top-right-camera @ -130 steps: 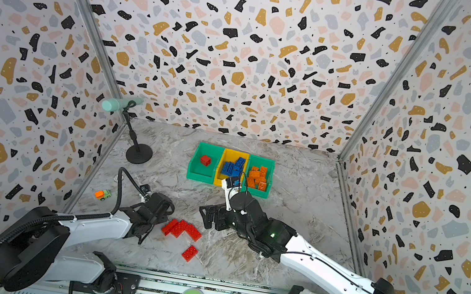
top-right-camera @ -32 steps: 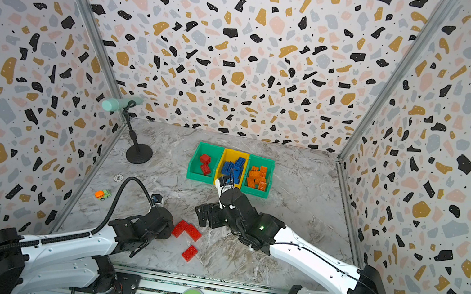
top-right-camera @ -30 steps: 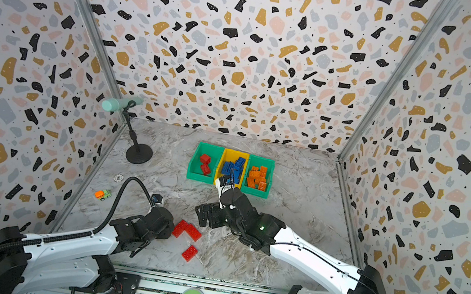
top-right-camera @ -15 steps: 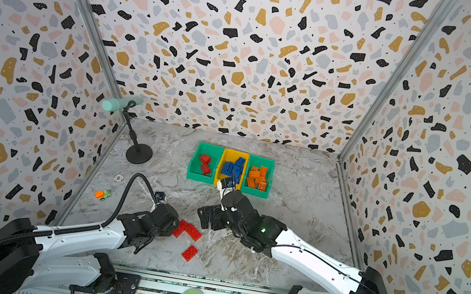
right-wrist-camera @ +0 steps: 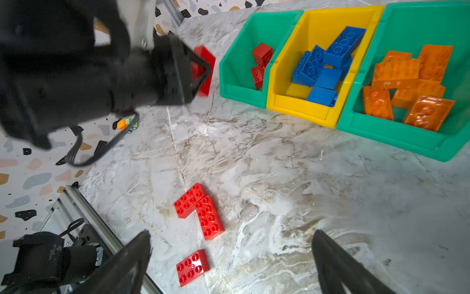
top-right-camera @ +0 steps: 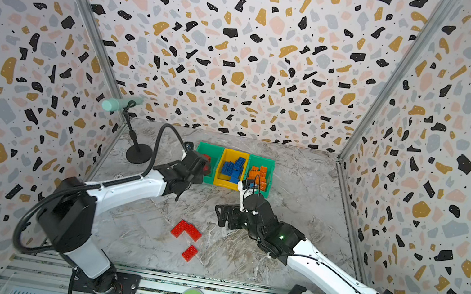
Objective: Sort the legos into containers by color
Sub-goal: Place the lego in the container, then pick up the lego from the middle-left of the table.
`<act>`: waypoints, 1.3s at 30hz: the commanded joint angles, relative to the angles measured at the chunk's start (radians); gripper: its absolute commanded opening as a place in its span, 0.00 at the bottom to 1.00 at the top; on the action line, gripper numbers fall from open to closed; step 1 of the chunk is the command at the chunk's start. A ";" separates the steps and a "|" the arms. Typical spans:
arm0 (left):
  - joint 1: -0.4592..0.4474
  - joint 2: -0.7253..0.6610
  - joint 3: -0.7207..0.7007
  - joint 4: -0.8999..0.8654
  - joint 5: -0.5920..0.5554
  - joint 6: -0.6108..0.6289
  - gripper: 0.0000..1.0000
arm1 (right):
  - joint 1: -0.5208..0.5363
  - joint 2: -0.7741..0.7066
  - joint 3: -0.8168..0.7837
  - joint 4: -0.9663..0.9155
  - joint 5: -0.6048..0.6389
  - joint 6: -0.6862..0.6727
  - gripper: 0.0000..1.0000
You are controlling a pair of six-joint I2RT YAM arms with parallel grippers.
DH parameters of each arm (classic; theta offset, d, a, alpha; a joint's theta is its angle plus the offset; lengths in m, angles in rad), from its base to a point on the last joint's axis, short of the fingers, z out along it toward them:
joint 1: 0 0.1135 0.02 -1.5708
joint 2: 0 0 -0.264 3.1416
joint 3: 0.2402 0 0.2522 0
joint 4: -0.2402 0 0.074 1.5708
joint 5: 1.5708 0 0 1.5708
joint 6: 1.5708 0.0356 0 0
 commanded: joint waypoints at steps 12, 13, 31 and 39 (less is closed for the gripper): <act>0.111 0.323 0.495 -0.166 0.118 0.151 0.74 | -0.143 -0.063 -0.004 -0.022 -0.081 -0.041 0.99; 0.110 0.287 0.463 -0.158 0.126 0.146 0.73 | -0.149 -0.055 -0.002 -0.019 -0.089 -0.046 0.99; -0.131 -0.625 -0.596 -0.148 0.167 0.032 0.79 | -0.111 0.080 0.052 0.098 -0.224 -0.045 0.99; -0.260 -0.575 -0.656 -0.129 0.157 -0.048 0.81 | -0.010 0.080 0.082 0.043 -0.133 -0.024 0.99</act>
